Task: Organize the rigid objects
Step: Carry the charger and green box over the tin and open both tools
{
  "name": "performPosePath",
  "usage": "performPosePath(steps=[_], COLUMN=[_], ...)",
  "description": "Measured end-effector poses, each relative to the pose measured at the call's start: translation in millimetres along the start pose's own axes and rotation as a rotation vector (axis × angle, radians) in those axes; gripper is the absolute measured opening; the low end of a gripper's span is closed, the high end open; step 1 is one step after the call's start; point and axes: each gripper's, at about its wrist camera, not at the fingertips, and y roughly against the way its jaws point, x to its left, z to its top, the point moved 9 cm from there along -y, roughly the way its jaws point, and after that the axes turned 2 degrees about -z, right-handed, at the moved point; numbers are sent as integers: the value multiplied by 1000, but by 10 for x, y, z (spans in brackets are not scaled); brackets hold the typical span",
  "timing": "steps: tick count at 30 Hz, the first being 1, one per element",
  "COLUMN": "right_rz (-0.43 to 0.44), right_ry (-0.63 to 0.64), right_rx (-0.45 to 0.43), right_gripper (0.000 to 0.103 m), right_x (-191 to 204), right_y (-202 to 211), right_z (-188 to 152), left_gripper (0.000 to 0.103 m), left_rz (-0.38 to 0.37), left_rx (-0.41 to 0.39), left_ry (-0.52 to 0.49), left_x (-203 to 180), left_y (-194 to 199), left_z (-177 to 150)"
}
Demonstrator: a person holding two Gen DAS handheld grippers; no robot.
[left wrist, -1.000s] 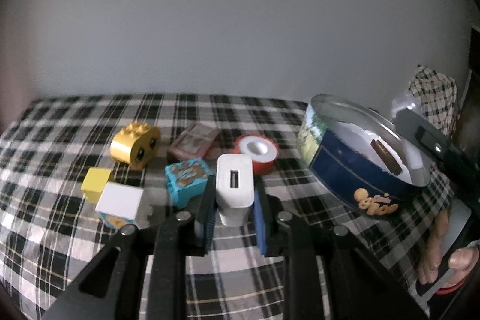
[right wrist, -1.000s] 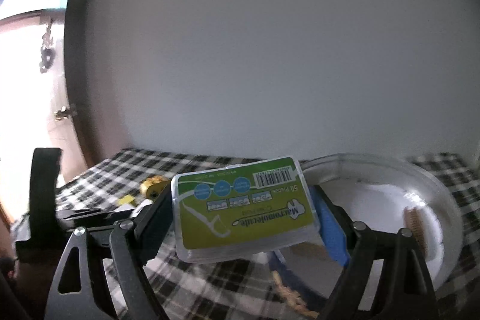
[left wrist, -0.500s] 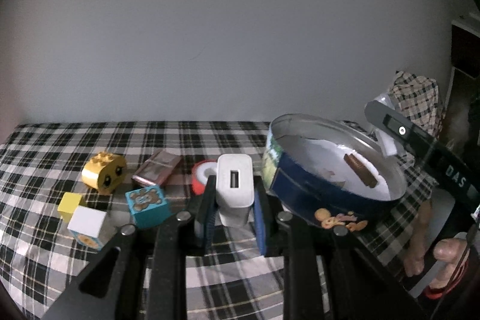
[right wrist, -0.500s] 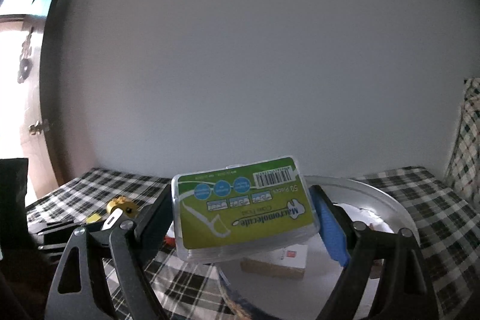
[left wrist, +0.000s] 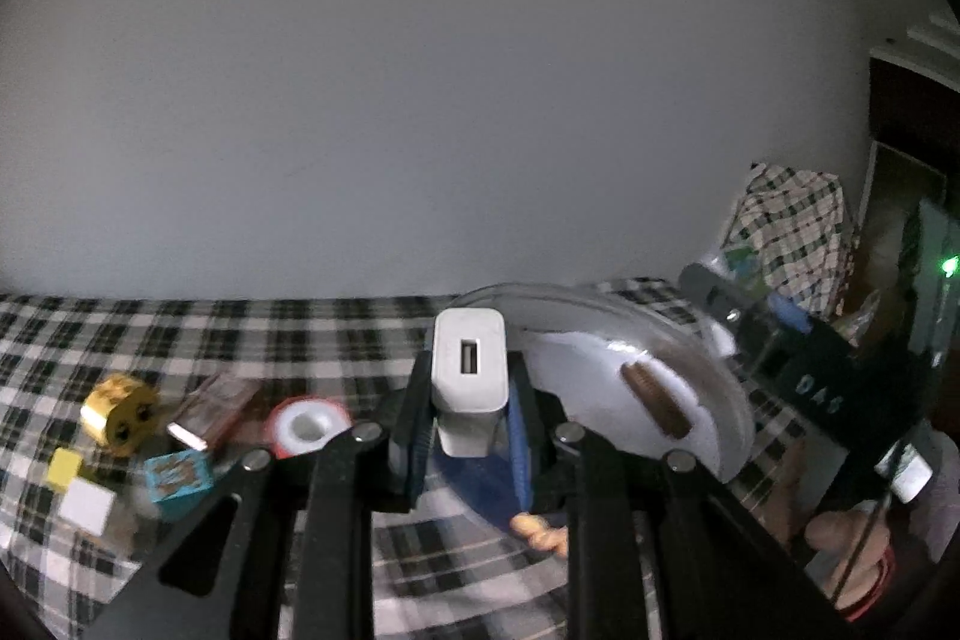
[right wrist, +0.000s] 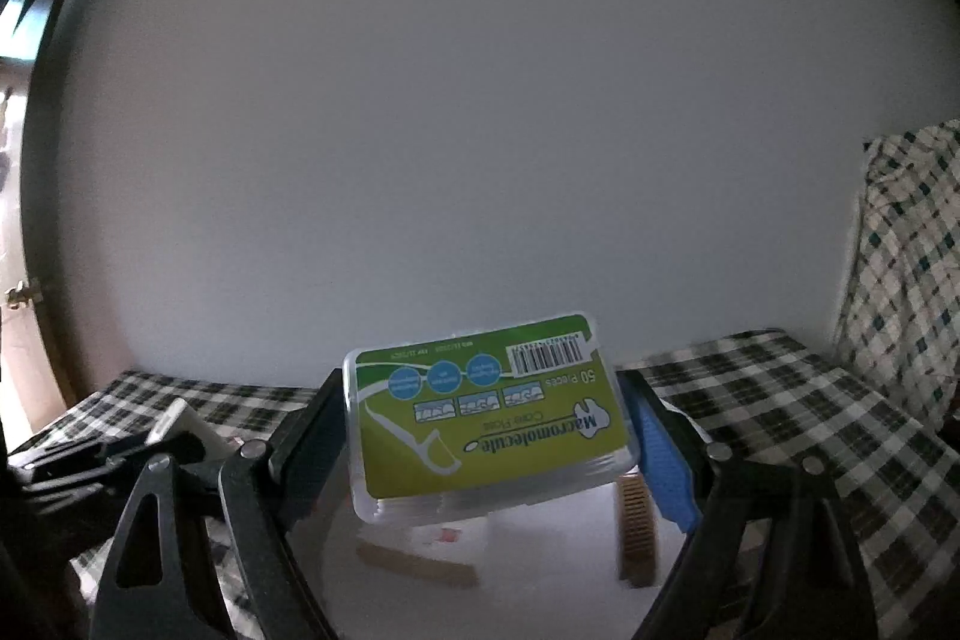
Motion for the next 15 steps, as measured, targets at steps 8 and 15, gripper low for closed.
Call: performPosePath(steps=[8, 15], right_rz=[-88, -123], right_ry=[-50, -92], right_rx=[9, 47], right_gripper=[88, 88], right_x=[-529, -890], right_y=[-125, -292], right_z=[57, 74], left_gripper=[20, 20], left_rz=[-44, -64], left_rx=[0, 26], left_ry=[-11, -25], left_x=[-365, -601], left_y=[-299, -559], left_z=[143, 156])
